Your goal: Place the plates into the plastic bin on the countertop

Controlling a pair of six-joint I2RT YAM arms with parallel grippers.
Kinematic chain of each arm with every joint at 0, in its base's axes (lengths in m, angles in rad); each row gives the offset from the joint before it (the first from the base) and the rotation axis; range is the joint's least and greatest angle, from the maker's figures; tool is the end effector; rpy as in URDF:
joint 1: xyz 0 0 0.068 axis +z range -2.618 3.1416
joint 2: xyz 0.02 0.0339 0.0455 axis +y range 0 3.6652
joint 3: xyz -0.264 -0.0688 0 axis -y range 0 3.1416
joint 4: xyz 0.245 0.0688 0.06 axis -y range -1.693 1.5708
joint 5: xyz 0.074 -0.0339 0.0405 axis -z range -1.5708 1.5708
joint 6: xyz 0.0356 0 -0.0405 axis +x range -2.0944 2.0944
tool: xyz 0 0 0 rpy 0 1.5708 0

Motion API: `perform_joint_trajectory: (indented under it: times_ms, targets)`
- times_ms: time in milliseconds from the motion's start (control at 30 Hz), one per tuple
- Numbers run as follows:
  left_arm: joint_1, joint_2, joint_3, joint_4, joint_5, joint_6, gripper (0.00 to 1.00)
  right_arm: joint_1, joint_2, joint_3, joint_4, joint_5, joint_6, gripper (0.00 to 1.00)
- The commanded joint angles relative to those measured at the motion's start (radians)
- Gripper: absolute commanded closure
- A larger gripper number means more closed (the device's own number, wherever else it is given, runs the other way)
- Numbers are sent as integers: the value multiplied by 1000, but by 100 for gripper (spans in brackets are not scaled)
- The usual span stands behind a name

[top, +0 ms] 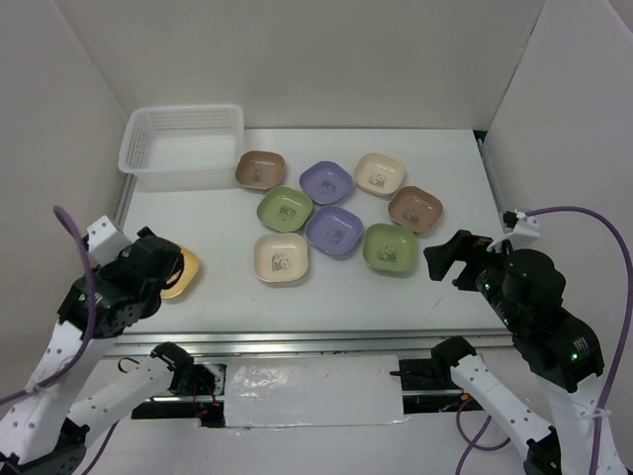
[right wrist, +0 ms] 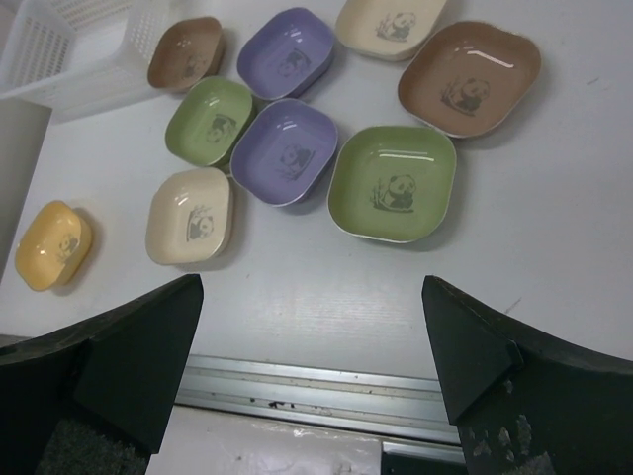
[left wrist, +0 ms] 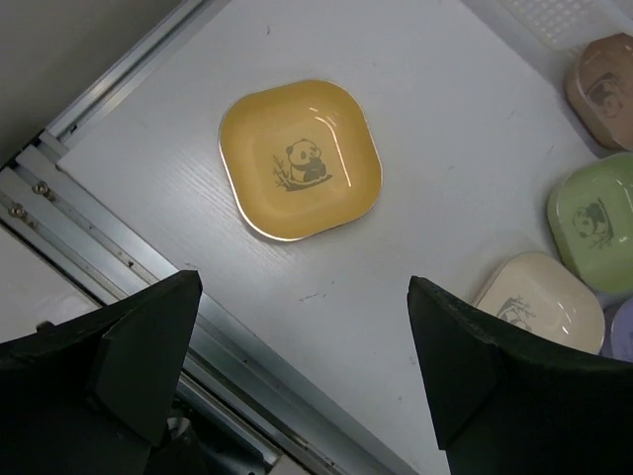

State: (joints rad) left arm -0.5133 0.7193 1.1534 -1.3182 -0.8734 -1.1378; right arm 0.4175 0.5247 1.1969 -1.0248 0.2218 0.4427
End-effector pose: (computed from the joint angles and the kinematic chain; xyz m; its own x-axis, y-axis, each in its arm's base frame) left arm 0.0830 -0.0154 0.3700 -0.1847 -0.5651 -0.8041 -0.6568 0.6796 -0.3268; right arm 0.0470 0.0123 0.4077 -0.3738 0.2913 -0.8805 -0.0517 0.9414 0.3334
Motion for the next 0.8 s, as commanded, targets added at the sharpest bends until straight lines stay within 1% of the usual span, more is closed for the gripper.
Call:
perform_joint_trajectory:
  times_ms: [0,33,100,133,167,200,233,267,300,333,400,433,467,500,533,567,667,767]
  targets:
    - [13,86,-52,-52,-42,-238,1,3,3,-52,84,-76,-18,0]
    - [42,101,-88,-52,-53,-311,1,1,-2,-66,94,-119,-16,0]
    - [102,147,-116,-44,-46,-355,1,-2,-6,-97,115,-153,-13,0]
    - [181,161,-153,17,-29,-355,1,-2,-8,-103,118,-166,-9,0]
    - [227,175,-181,83,35,-276,1,1,-9,-109,124,-189,-9,0]
    - [330,207,-231,217,80,-226,1,0,-11,-120,127,-202,-4,0]
    - [382,225,-259,278,129,-144,1,0,-12,-126,130,-211,-1,0]
    - [431,248,-286,325,219,-113,1,0,-14,-129,137,-217,1,0]
    - [481,300,-303,356,252,-94,1,0,-14,-138,141,-246,4,0]
    - [552,324,-329,381,269,-68,1,0,-17,-141,143,-255,5,0]
    - [599,373,-359,463,295,-44,1,1,-25,-151,143,-274,4,0]
    - [649,385,-391,508,312,1,1,1,-26,-154,146,-280,4,0]
    - [674,397,-408,584,333,21,1,1,-29,-157,150,-285,1,0]
    - [693,423,-423,627,370,33,1,4,-37,-171,155,-294,-2,0]
    - [700,439,-455,669,379,47,2,3,-41,-180,163,-300,-7,0]
    - [697,450,-468,745,381,52,2,3,-45,-189,179,-305,-10,0]
    - [690,523,-485,815,384,47,1,4,-46,-191,175,-314,-19,0]
    - [687,627,-504,858,409,33,5,7,-51,-188,166,-308,-21,0]
